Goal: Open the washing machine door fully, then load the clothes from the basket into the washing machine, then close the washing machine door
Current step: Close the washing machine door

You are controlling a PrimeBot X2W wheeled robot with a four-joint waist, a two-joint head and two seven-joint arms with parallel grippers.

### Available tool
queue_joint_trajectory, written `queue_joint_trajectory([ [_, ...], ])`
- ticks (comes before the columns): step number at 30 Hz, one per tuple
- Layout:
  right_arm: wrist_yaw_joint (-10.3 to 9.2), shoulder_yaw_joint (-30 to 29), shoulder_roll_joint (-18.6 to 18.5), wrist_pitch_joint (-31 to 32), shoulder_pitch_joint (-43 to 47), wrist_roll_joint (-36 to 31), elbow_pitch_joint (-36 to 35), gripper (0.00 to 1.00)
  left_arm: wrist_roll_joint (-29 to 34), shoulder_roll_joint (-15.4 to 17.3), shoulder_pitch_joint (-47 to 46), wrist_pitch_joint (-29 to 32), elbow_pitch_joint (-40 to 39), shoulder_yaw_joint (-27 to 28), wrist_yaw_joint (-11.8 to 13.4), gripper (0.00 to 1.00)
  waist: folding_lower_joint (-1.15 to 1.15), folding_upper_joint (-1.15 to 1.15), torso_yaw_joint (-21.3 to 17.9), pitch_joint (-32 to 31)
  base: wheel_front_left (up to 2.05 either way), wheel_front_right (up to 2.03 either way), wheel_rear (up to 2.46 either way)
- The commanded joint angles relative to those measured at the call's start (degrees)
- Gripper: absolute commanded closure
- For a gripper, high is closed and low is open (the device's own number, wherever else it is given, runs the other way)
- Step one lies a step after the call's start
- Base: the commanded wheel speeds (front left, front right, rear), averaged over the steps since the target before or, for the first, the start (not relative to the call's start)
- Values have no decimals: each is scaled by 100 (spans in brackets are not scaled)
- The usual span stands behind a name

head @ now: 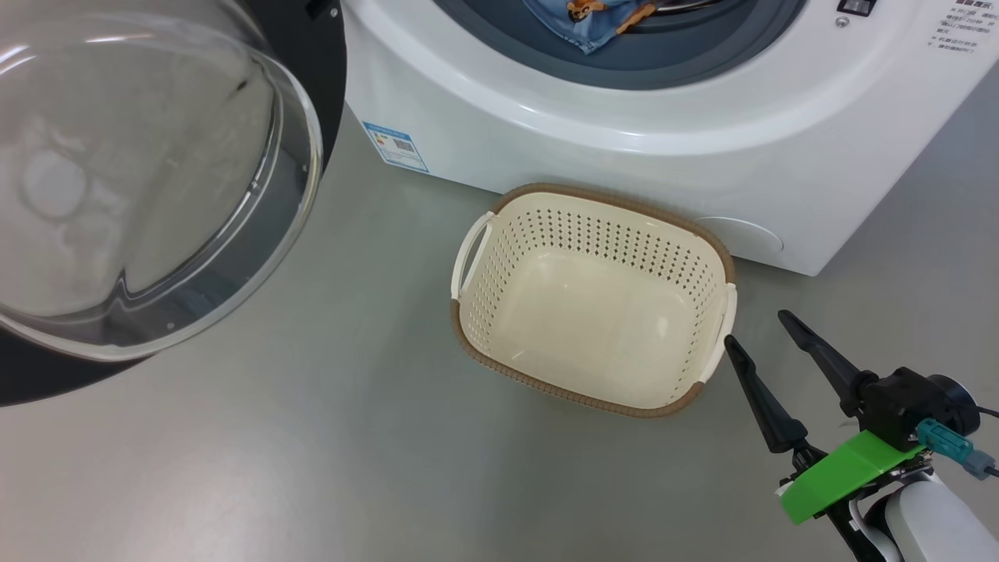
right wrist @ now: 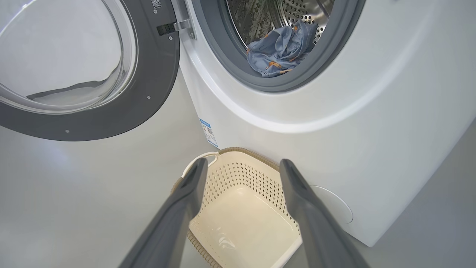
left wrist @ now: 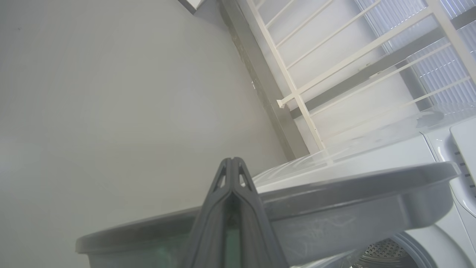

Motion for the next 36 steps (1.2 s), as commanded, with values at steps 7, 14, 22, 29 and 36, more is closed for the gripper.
queue_joint_trajectory([
  [7,9,93,16,-28,-51,-6,-114,0,-155,229,126,536,-392,-63,-25,100,0,0,-3,-54,0,0,0],
  [14,9,67,19,-28,-39,-8,-117,0,-282,208,240,835,-592,-107,-25,100,0,0,-1,-99,0,0,0],
  [22,9,51,67,-28,3,1,-99,0,-436,199,435,1212,-927,-157,-25,100,0,0,-12,-237,0,0,0],
  [29,9,8,106,-28,74,8,-103,0,-576,212,665,1514,-1336,-157,-25,100,0,0,-12,-366,0,0,0],
  [36,9,-41,147,-28,156,14,-110,0,-670,215,878,1828,-1755,-196,-25,100,0,0,-22,-507,0,0,0],
])
